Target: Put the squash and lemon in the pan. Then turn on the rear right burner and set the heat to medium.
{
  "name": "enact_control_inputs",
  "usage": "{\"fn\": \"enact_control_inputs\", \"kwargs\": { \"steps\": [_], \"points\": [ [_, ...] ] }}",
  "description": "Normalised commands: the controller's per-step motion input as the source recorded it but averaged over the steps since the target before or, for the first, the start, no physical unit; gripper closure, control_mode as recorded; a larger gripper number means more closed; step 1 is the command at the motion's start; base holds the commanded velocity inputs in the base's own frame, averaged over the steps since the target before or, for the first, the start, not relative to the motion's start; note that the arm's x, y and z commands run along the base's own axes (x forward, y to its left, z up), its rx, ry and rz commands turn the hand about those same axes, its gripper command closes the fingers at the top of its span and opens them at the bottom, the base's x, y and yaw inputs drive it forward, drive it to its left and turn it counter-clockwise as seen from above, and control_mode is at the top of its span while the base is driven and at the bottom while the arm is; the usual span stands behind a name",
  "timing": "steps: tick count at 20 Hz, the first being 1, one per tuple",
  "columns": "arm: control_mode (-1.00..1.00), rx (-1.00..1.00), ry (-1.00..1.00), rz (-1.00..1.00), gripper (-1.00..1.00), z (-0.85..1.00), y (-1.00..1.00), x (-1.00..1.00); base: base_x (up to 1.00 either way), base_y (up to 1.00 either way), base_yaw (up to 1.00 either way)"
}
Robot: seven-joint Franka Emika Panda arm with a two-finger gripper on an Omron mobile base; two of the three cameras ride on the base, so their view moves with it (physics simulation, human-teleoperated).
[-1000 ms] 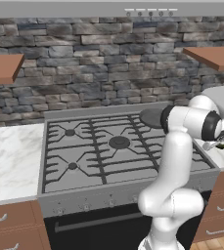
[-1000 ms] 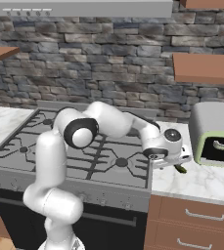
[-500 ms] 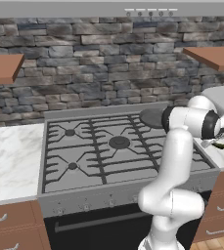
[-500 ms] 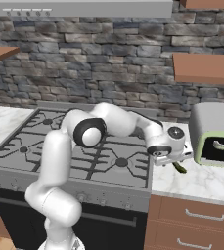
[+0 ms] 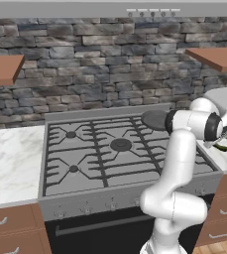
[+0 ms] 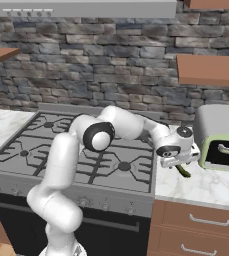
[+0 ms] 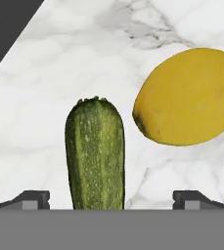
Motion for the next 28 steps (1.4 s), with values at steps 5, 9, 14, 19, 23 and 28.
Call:
{"fn": "enact_control_inputs", "kwargs": {
  "steps": [5, 9, 14, 19, 23, 28],
  "points": [
    [-1.00, 0.00, 0.05, 0.02, -1.00, -0.26, -0.10, 0.29, 0.00, 0.00, 0.00],
    [-1.00, -0.03, 0.15, 0.00, 1.00, -0.38, 0.00, 0.05, 0.00, 0.00, 0.00],
    [-1.00, 0.00, 0.20, 0.00, 1.00, -0.55, 0.00, -0.02, 0.00, 0.00, 0.00],
    [-1.00, 0.03, 0.15, 0.02, 1.00, -0.41, 0.00, -0.15, 0.00, 0.00, 0.00],
    [-1.00, 0.17, -0.04, 0.10, 1.00, -0.04, 0.00, -0.40, 0.00, 0.00, 0.00],
    [-1.00, 0.15, -0.31, -0.02, 1.00, 0.17, 0.00, -0.66, 0.00, 0.00, 0.00]
  ]
}}
